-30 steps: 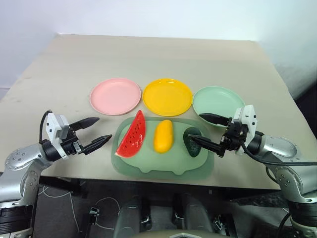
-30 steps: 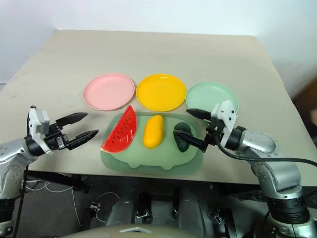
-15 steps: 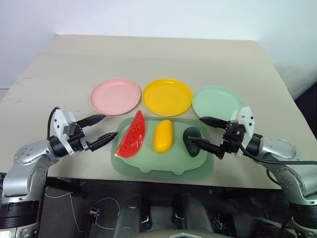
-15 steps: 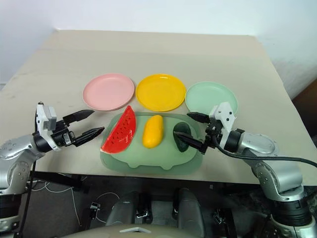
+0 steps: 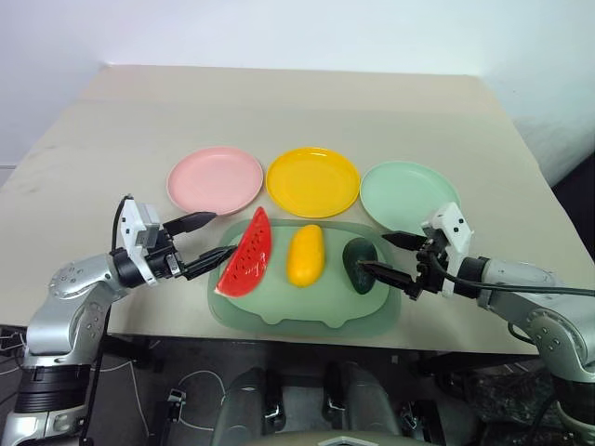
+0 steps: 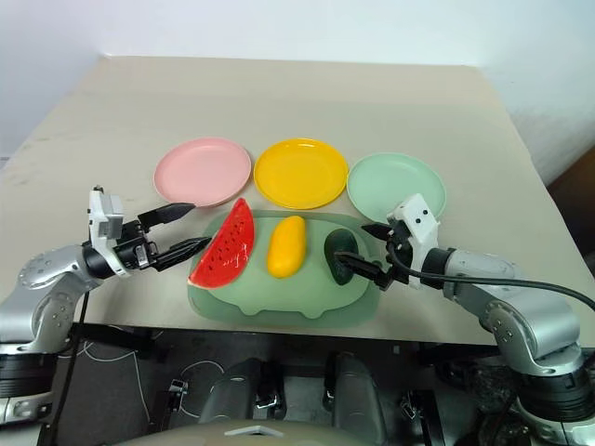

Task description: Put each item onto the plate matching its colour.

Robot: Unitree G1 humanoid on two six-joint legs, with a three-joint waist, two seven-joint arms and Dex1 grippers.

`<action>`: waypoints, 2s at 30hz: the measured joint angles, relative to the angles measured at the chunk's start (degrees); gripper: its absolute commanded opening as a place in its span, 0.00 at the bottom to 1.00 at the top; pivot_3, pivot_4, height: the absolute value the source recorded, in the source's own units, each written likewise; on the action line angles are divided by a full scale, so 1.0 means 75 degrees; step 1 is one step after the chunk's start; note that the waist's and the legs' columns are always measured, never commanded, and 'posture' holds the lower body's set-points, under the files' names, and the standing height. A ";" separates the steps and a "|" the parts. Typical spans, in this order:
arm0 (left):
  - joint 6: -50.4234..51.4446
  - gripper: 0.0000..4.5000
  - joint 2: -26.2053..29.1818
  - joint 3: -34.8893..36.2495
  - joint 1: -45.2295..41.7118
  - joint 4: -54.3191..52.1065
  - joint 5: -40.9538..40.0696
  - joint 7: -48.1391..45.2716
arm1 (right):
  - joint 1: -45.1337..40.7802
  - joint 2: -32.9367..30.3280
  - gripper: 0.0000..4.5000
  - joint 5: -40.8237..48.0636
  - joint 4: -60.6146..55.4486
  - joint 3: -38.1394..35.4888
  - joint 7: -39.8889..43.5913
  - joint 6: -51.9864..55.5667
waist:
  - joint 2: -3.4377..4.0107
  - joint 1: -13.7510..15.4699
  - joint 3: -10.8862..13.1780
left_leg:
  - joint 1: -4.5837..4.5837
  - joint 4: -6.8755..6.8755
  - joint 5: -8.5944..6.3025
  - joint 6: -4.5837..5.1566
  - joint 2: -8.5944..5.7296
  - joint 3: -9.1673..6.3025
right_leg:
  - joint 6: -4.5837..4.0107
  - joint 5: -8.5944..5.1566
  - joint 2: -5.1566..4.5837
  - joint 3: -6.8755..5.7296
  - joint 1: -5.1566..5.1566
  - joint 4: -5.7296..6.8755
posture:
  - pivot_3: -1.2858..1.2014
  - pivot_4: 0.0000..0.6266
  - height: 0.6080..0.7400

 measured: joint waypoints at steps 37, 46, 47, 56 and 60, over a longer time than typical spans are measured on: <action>-0.0058 1.00 0.0050 0.0204 0.0459 -0.0284 0.0003 0.0260 | -0.3010 0.0301 0.58 0.0081 0.2078 -0.0254 -0.0209 0.1264 | 0.0001 -0.0007 0.0000 | -0.0005 0.0016 0.0000 0.0001 -0.0001 0.0007 | 0.0002 0.0001 -0.0005 0.0003 -0.0010 0.0027 | 0.52 0.24 0.67; -0.0059 1.00 0.0100 0.0402 0.0775 -0.0555 -0.0001 0.0368 | -0.4217 0.0195 0.58 -0.2210 0.5708 0.0902 -0.0234 -0.0139 | 0.0003 -0.0042 0.0001 | -0.0012 0.0021 0.0002 -0.0001 0.0001 0.0016 | 0.0020 0.0009 -0.0007 0.0007 -0.0029 0.0052 | 0.52 0.24 0.67; -0.0059 1.00 0.0100 0.0417 0.0799 -0.0594 -0.0001 0.0383 | -0.4312 0.0199 0.58 -0.2425 0.6009 0.1042 -0.0234 -0.0184 | 0.0004 -0.0049 0.0002 | -0.0012 0.0021 0.0002 -0.0001 0.0001 0.0016 | 0.0023 0.0010 -0.0007 0.0007 -0.0030 0.0055 | 0.52 0.24 0.67; -0.0059 1.00 0.0100 0.0533 0.0964 -0.0685 -0.0006 0.0516 | -0.4616 0.0211 0.99 -0.2933 0.6453 0.1223 0.0228 -0.0160 | 0.0009 -0.0046 0.0004 | -0.0013 0.0023 0.0002 -0.0002 0.0002 0.0018 | 0.0024 0.0010 -0.0009 0.0010 -0.0034 0.0058 | 0.52 0.24 0.67; -0.0057 1.00 0.0100 0.0576 0.0969 -0.0691 -0.0009 0.0517 | -0.4284 -0.0181 0.99 -0.2939 0.5666 0.1226 0.0643 -0.0092 | 0.0010 -0.0009 0.0005 | -0.0018 0.0023 0.0002 -0.0002 0.0002 0.0018 | 0.0023 0.0009 -0.0011 0.0009 -0.0038 0.0056 | 0.52 0.24 0.67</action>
